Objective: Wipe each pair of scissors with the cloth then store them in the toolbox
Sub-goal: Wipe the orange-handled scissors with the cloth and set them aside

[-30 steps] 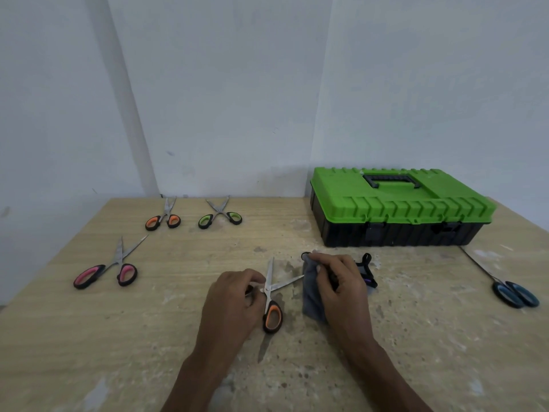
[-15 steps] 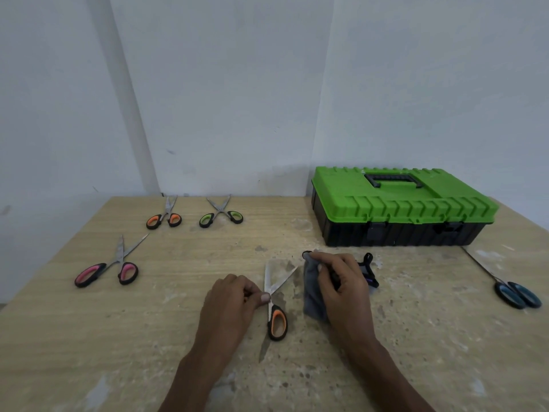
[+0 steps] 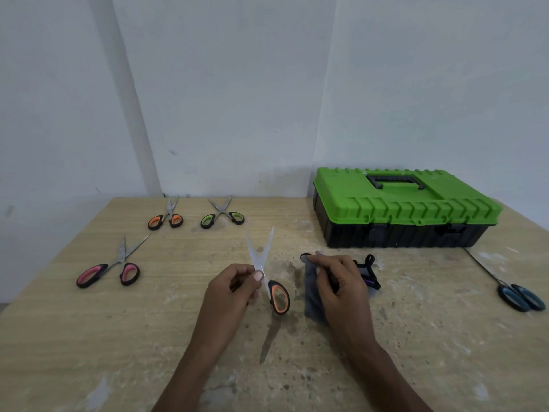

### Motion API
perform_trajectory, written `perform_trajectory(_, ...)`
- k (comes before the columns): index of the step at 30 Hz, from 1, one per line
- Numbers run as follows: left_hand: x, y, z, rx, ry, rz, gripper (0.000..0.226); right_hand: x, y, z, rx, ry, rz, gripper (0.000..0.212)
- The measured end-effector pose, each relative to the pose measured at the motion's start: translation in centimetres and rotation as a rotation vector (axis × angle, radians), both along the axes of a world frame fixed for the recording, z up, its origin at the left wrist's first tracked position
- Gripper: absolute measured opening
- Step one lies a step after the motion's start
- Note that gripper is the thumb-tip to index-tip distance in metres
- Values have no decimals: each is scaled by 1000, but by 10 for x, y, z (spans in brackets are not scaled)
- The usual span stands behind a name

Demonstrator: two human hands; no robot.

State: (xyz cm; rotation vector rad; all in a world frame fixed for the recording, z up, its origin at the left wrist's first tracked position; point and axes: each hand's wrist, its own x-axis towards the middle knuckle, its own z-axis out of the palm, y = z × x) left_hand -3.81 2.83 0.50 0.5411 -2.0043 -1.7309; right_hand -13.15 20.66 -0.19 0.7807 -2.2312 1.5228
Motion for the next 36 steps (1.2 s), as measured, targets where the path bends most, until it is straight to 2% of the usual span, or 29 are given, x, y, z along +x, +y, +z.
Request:
perform_trajectory(10, -3, 4, 1, 164, 9, -21, 10, 3, -2, 1, 28, 6, 32, 30)
perform_trajectory(15, -1, 7, 0, 44, -14, -71, 10, 4, -3, 1, 49, 60, 25, 29)
perform_trajectory(21, -2, 10, 0, -7, -31, -113, 7, 11, -5, 2, 64, 134, 108, 27)
perform_trajectory(27, -1, 8, -2, -15, -34, -137, 6, 10, -16, -10, 321, 222, 244, 35)
perform_trajectory(32, 0, 7, -3, -42, -44, -160, 6, -1, -17, -13, 274, 168, 157, 38)
perform_trajectory(36, 1, 8, -3, -49, -30, -151, 8, 4, -20, -12, 294, 187, 192, 38)
